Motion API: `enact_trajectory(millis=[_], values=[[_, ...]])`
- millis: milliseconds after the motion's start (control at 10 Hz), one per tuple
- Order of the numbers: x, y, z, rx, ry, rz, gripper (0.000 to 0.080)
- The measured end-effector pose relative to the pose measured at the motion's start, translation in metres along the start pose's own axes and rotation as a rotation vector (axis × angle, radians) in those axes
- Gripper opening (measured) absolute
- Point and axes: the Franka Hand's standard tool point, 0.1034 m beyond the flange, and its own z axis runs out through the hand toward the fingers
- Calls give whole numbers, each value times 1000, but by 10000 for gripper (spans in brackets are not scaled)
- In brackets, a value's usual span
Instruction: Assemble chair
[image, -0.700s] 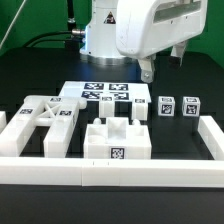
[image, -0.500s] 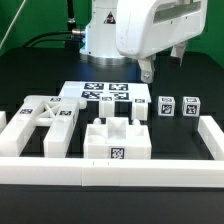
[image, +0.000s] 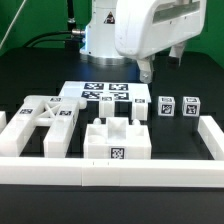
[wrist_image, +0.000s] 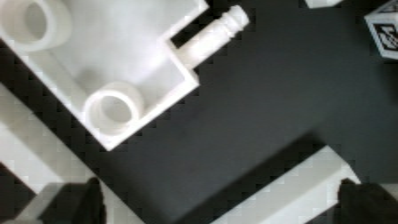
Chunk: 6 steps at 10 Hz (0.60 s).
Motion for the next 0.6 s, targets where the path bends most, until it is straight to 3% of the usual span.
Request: enact_trajectory(millis=[400,600], values=[[-21,37,32,9,1,-115,649],[-20,38,37,10,2,-96,649]])
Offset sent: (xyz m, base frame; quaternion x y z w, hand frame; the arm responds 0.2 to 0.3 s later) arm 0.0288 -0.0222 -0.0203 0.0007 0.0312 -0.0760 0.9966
